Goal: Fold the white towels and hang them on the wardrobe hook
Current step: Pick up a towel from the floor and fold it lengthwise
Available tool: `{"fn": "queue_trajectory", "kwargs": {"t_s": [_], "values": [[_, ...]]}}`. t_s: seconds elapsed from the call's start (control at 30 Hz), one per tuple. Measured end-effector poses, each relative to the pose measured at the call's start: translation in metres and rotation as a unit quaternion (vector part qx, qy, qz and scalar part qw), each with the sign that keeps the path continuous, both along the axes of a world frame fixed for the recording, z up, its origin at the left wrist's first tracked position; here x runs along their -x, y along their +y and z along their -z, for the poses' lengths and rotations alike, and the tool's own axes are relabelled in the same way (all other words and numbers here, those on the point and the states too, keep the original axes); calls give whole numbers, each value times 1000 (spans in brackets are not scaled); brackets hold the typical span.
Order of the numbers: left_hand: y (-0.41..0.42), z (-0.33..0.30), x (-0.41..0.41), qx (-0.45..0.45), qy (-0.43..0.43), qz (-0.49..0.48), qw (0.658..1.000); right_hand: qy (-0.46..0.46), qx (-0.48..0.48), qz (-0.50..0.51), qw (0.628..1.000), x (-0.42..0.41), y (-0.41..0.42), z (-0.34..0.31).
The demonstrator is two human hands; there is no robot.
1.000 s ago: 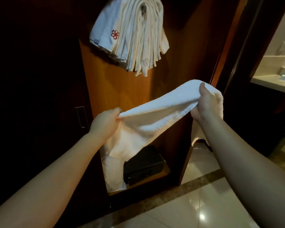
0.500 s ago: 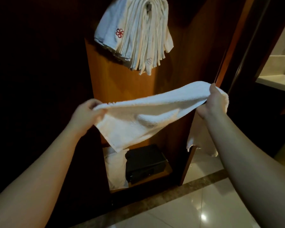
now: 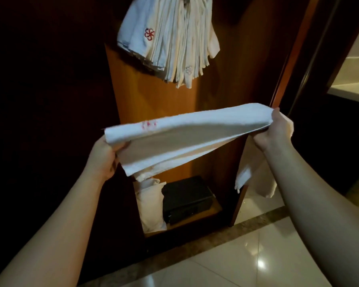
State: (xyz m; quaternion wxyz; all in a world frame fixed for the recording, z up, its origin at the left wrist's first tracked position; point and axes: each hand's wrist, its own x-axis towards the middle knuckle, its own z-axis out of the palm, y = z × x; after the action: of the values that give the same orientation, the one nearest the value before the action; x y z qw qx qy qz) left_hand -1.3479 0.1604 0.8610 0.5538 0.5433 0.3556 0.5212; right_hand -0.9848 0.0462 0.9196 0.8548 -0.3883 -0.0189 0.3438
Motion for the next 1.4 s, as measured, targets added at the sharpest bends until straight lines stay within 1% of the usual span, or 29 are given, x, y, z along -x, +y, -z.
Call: {"fn": "queue_trajectory", "kwargs": {"t_s": [0.07,0.13,0.23,0.37,0.47,0.53,0.63,0.67,0.77,0.87,0.93,0.97,1.0,1.03,1.13,1.17,1.23,1.3,1.33,1.4], "values": [[-7,-7,1,-56,27,2,998,-6,-19,-4,1000,-9,0,8],[-11,-12,3,-91,36,22,995,-6,-45,-11,999,-17,-1,13],[-18,-13,-2,-104,6,45,994,-3,-52,-19,998,-27,2,23],[-21,-17,-7,-74,-41,83,993,2,-27,-22,999,-36,8,37],[-20,-14,-7,-65,-49,103,991,12,-39,-41,998,-40,9,45],[-20,-8,-9,-57,-32,100,993,21,-50,-56,997,-40,9,48],[-19,4,-10,-35,35,82,995,21,-65,-72,995,-39,6,47],[-18,9,-10,-25,45,81,995,23,-67,-71,995,-38,5,47],[-17,23,-12,-4,19,76,997,27,-70,-57,996,-34,3,47],[-18,47,-16,63,-35,67,995,39,-94,-42,994,-26,5,43],[-24,63,-19,137,-127,98,977,51,-115,-29,992,-20,7,36],[-27,69,-20,167,-176,103,965,54,-125,-25,990,-17,9,32],[-30,74,-24,191,-205,98,955,54,-128,-24,990,-15,11,28],[-33,77,-29,207,-207,84,952,55,-130,-24,990,-13,13,26],[-39,84,-48,217,-145,53,964,60,-131,-24,989,-6,18,18],[-39,87,-52,232,-149,52,960,58,-134,-28,989,-3,20,15],[-36,95,-57,309,-179,63,932,57,-135,-32,989,2,22,10],[-42,102,-62,387,-201,125,891,58,-137,-43,988,6,25,8],[-47,107,-65,409,-206,169,873,55,-137,-47,988,9,26,6],[-53,117,-66,405,-226,228,856,50,-144,-56,987,12,27,3]]}}
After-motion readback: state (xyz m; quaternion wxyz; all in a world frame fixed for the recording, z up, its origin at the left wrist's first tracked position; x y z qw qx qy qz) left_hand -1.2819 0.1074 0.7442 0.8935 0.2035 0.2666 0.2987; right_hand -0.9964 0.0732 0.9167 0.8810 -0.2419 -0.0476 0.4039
